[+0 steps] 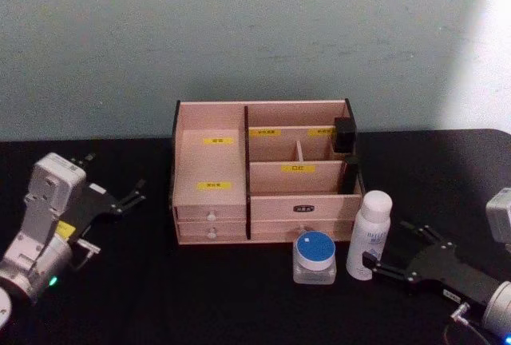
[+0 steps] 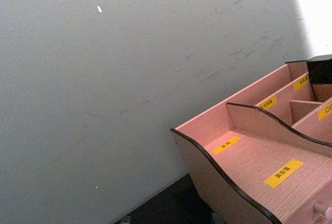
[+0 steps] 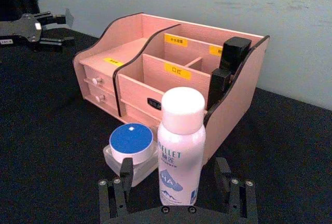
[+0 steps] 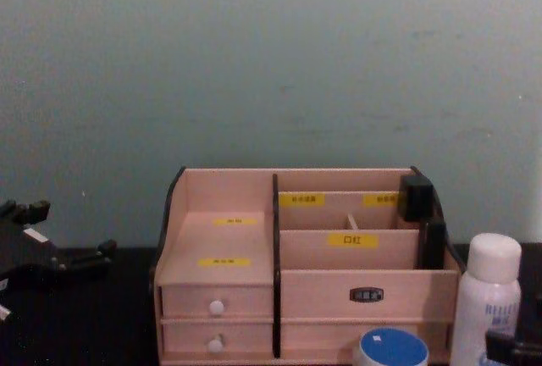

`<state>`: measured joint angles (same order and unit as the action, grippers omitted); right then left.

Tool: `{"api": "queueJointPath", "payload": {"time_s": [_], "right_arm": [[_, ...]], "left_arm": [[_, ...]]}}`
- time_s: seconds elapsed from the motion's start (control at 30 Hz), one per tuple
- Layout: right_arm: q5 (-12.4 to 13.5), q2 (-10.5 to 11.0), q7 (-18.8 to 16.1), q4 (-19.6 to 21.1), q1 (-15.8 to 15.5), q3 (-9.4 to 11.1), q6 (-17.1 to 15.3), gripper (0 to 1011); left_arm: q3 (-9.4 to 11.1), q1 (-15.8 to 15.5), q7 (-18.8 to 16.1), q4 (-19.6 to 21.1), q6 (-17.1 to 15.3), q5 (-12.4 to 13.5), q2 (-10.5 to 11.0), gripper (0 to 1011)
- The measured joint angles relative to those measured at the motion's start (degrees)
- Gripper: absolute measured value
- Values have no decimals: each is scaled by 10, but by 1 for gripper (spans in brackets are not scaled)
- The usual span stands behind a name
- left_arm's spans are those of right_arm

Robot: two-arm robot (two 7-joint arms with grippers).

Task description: Pick up the facial cleanser and watermelon frost from the table and place them into the tiered storage box.

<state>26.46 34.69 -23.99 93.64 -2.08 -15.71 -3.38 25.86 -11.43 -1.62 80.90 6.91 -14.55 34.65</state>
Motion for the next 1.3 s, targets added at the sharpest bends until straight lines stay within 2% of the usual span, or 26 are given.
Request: {"api": "queueJointPath", "payload": {"time_s": [0.33, 0.67, 1.3], "right_arm": [[-12, -20, 3, -16, 19, -4, -9, 1000], [-20, -25, -1, -25, 36, -11, -22, 1000], [-25, -33, 5, -31, 75, -23, -81, 1000]], "left_arm": [[0, 0, 0, 0, 0, 0, 0, 1001], [0, 0, 0, 0, 0, 0, 0, 1001], [0, 0, 0, 0, 0, 0, 0, 1001]]}}
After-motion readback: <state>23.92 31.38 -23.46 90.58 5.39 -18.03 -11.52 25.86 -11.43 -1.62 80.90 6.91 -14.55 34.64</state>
